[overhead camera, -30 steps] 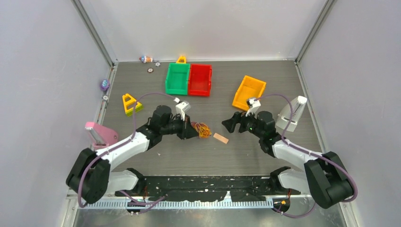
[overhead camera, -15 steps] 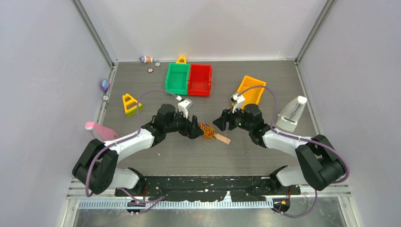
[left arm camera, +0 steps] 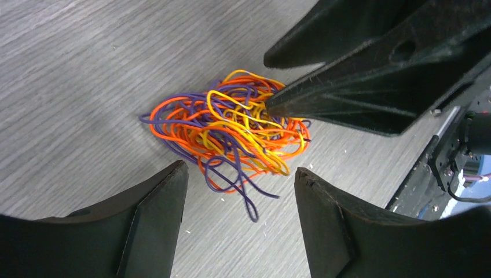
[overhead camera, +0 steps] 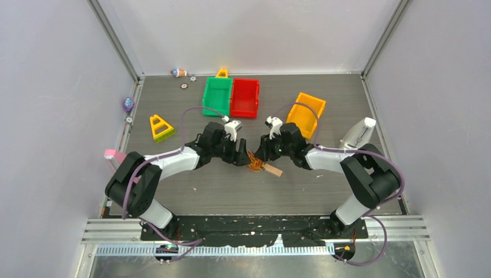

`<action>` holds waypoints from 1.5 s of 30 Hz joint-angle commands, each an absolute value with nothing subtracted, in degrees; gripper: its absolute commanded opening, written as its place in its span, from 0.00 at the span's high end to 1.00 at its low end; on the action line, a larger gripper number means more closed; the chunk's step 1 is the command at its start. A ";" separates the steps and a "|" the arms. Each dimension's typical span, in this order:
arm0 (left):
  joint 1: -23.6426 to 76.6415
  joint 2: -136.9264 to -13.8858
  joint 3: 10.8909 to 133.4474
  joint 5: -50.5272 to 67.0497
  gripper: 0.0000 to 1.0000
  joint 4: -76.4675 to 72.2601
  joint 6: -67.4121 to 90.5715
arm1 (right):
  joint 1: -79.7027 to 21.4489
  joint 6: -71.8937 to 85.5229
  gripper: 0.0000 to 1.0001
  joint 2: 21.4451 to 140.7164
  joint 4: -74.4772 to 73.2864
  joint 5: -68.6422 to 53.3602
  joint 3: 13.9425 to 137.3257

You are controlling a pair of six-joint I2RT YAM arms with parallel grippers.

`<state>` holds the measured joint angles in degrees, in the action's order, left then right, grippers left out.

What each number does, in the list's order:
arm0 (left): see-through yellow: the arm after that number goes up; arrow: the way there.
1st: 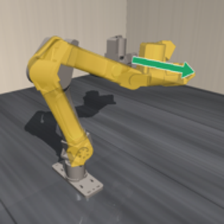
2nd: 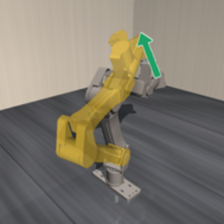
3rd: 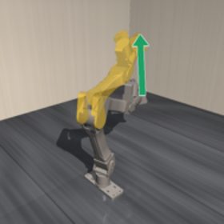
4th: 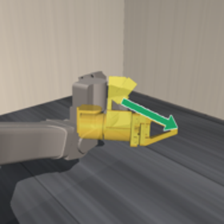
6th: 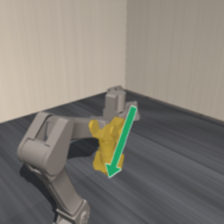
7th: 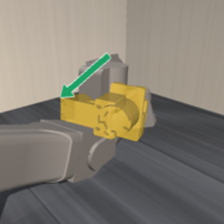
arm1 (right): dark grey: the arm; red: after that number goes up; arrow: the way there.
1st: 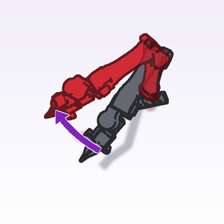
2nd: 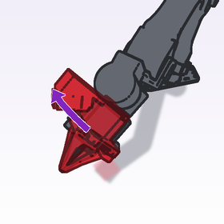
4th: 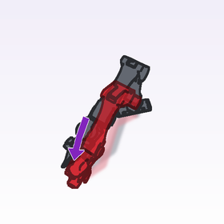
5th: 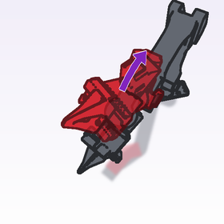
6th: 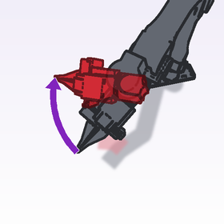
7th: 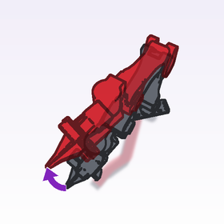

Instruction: Untangle the cables

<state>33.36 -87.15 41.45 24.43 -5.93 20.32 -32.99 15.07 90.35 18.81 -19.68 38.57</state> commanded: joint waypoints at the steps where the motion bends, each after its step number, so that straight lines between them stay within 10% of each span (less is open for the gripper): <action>1: 33.13 -90.81 46.49 22.86 0.33 -1.81 19.24 | -33.50 14.85 0.57 92.27 16.28 -21.64 41.98; 4: 33.13 -93.64 48.70 23.64 0.46 -0.18 19.22 | -33.73 15.17 0.67 92.67 16.35 -23.01 42.06; 9: 33.09 -95.92 51.14 23.25 1.00 3.92 18.72 | -33.75 15.25 0.94 90.81 16.27 -22.18 41.30; 29: 24.52 -71.07 33.29 -8.60 1.00 -0.39 25.66 | -32.83 25.78 0.95 70.95 3.00 38.85 33.56; 45: 24.52 -57.80 29.14 -37.73 1.00 9.60 37.65 | -28.58 40.50 0.95 61.16 -8.10 54.79 29.64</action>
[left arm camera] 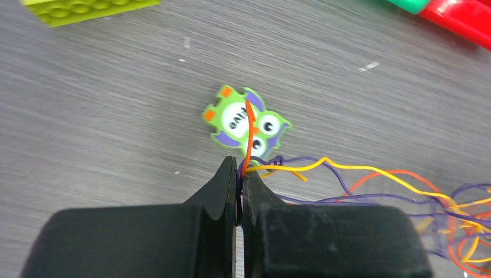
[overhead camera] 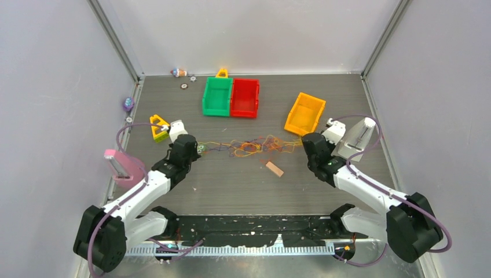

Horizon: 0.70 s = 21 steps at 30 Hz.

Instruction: Untangle the cables

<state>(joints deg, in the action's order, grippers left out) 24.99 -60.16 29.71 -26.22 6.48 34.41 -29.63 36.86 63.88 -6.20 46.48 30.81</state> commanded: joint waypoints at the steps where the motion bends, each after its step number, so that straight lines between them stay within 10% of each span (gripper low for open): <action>1: 24.52 -57.60 29.15 -38.01 1.00 9.89 37.88 | -28.39 39.85 0.95 61.03 -7.34 53.84 29.23; 9: 24.52 -57.56 27.01 -11.73 0.97 -4.21 24.89 | -28.22 24.75 0.94 64.04 8.64 28.32 27.96; 17: 26.37 -57.05 25.78 -4.17 0.28 -9.29 21.48 | -28.22 20.63 0.95 64.25 15.13 14.86 26.96; 21: 30.47 -56.26 25.59 -4.17 0.15 -11.16 17.93 | -28.21 20.08 0.95 62.04 18.20 12.55 25.18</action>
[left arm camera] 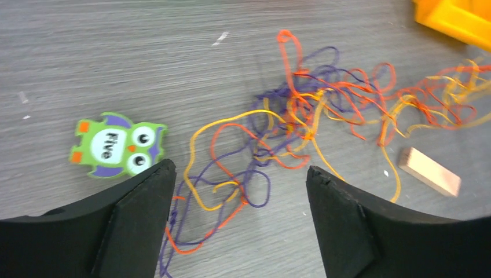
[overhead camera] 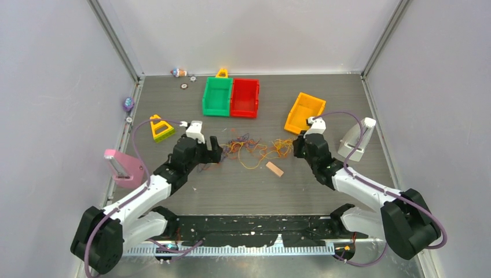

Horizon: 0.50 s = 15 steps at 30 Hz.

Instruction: Untangle the cables

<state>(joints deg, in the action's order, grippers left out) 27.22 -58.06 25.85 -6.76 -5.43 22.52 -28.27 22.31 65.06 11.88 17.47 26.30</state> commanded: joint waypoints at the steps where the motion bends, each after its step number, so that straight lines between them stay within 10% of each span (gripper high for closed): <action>1: 31.26 -56.44 25.63 -3.49 0.13 -11.83 17.18 | -28.21 19.96 0.95 61.78 18.42 12.04 24.86; 15: 35.24 -63.88 28.35 15.27 0.13 -18.27 13.70 | -29.70 17.88 0.94 64.23 30.38 -14.39 23.79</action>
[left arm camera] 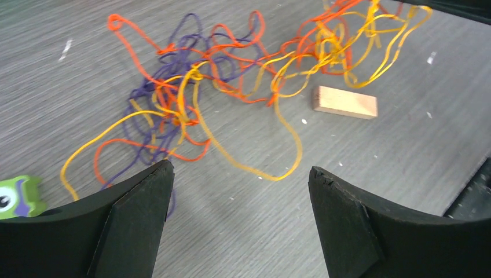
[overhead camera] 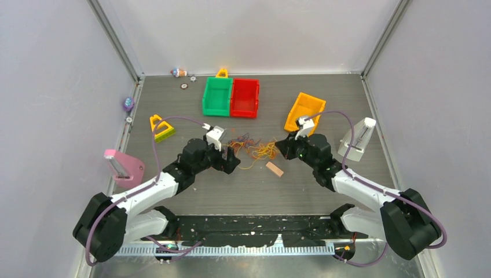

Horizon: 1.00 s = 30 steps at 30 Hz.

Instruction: Untangle the cables

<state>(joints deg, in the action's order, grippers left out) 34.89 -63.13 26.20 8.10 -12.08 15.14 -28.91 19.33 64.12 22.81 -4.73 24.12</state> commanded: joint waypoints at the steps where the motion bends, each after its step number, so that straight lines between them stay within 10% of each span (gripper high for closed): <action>1: 35.30 -64.05 28.31 16.33 0.13 -18.80 13.71 | -29.84 17.83 0.94 64.20 31.08 -15.09 23.53; 30: 44.35 -76.26 28.36 20.44 0.32 -37.50 3.96 | -30.06 19.07 0.94 61.81 34.34 -20.47 21.52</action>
<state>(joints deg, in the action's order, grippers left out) 42.61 -74.98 26.33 21.23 -32.67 7.42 -29.78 18.76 63.70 30.22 -18.24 21.71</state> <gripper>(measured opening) 0.686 0.081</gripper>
